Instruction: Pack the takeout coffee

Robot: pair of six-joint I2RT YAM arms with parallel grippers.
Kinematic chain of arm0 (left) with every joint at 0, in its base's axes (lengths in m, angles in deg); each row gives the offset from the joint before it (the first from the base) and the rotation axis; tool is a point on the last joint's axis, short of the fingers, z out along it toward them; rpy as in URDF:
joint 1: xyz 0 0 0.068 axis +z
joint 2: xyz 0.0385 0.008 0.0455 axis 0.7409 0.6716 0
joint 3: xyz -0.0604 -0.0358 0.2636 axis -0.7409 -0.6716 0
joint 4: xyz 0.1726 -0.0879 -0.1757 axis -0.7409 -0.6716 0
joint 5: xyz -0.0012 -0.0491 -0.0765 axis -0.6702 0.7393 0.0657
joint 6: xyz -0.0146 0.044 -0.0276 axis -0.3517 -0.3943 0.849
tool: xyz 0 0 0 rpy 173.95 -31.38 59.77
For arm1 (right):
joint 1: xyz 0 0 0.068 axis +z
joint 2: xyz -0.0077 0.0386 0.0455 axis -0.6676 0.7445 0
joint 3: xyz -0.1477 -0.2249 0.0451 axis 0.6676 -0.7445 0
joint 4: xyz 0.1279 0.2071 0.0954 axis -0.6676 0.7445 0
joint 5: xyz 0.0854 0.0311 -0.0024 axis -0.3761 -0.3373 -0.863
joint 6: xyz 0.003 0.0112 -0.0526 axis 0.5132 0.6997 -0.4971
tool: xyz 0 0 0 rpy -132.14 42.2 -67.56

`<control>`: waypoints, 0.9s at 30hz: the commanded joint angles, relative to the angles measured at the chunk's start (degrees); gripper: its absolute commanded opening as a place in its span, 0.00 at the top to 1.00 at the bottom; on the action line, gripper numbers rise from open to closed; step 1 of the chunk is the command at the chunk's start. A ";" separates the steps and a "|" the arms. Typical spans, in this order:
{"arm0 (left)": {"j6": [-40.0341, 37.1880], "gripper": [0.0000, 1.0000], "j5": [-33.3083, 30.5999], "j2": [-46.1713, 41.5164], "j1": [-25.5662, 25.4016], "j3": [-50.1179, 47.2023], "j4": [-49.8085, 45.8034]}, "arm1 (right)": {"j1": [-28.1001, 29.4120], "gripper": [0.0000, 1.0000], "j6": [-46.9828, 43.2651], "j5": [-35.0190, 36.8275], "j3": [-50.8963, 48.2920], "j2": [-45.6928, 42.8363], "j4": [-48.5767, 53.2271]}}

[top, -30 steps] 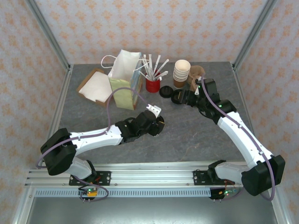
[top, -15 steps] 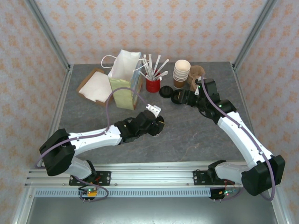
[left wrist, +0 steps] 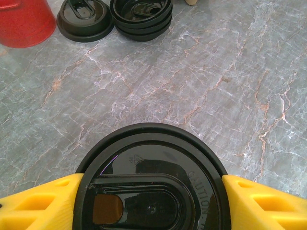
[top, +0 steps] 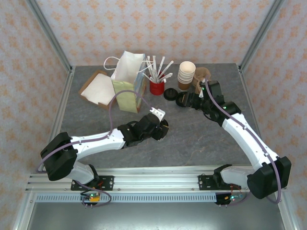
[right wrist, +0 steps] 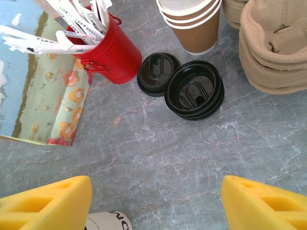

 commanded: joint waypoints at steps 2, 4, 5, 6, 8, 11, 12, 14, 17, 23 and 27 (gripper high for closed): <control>0.17 0.40 -0.09 0.58 -0.77 -0.21 0.24 | -0.34 0.28 -0.16 -0.56 0.40 0.02 0.54; -0.09 0.40 -1.23 0.94 -1.14 -0.01 -0.41 | -0.34 0.28 -0.22 -0.56 0.32 0.02 0.53; -0.21 0.40 -1.79 1.13 -1.27 0.12 -0.71 | -0.32 0.28 -0.19 -0.56 0.36 0.06 0.53; -0.31 0.39 -1.87 1.32 -1.47 0.27 -0.91 | -0.34 0.28 -0.23 -0.62 0.32 0.11 0.53; -0.25 0.39 -1.86 1.61 -1.57 0.50 -0.93 | -0.36 0.28 -0.24 -0.74 0.32 0.28 0.53; 0.05 0.39 -1.91 2.14 -1.84 0.67 -0.74 | -0.37 0.28 -0.21 -0.92 0.45 0.46 0.53; 0.13 0.39 -2.04 2.38 -1.88 0.80 -0.66 | -0.31 0.28 -0.24 -1.00 0.56 0.55 0.53; 0.06 0.39 -2.26 2.84 -1.94 0.85 -0.77 | -0.37 0.28 -0.32 -1.00 0.75 0.66 0.69; -0.27 0.39 -2.85 3.85 -2.05 0.94 -1.19 | -0.34 0.28 -0.56 -0.97 1.11 0.73 0.88; -0.31 0.40 -3.45 4.97 -2.38 0.45 -2.74 | -0.37 0.28 -0.67 -1.08 1.62 1.41 1.14; -0.27 0.42 -4.37 5.33 -2.39 0.13 -5.19 | -0.33 0.28 -0.60 -1.44 1.99 1.78 1.14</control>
